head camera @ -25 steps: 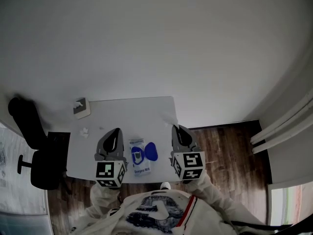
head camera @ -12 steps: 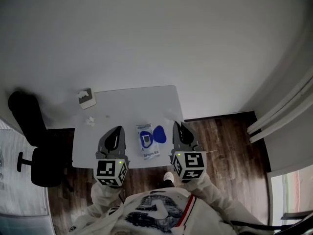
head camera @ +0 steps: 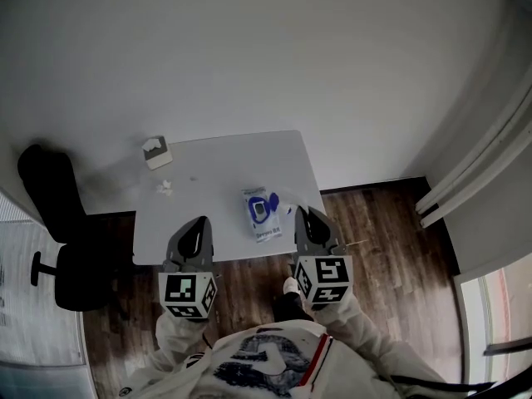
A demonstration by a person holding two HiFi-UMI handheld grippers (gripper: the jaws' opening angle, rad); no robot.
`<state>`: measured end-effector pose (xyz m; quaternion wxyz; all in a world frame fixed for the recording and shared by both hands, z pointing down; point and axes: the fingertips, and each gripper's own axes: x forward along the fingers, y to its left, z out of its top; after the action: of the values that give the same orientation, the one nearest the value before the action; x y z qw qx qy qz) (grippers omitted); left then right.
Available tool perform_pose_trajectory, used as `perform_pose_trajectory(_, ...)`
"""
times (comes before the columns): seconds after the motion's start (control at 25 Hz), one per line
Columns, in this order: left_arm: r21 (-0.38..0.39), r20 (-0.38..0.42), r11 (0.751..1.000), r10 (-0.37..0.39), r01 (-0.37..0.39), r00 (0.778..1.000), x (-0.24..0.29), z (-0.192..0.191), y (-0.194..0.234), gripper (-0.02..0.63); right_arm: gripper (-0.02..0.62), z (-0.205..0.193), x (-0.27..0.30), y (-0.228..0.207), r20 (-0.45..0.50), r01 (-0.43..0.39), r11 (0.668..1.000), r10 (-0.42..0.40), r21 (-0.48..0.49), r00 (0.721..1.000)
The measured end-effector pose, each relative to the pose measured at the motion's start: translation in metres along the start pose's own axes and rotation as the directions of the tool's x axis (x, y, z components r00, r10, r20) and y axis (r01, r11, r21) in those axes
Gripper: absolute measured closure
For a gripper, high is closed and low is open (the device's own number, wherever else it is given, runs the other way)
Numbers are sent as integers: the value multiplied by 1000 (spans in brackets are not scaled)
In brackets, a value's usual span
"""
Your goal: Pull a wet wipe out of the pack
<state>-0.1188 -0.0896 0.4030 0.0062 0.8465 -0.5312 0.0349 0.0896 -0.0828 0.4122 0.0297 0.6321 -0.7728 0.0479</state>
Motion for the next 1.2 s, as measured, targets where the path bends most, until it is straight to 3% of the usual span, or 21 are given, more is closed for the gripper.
perform_pose_trajectory(0.36, 2, 21, 1000, 10, -10, 1000, -44, 0, 5, 601, 580, 5, -32, 32, 19, -5, 1000, 5, -16, 1000)
perform_pose_trajectory(0.56, 56, 35, 998, -10, 8, 999, -52, 5, -5, 601, 580, 9, -44, 37, 29, 5, 1000, -4, -21, 1000)
perform_pose_trajectory(1.2, 33, 2, 999, -30, 30, 1000, -46, 0, -36, 601, 581, -6, -59, 14, -24, 11, 1000, -11, -19, 1000)
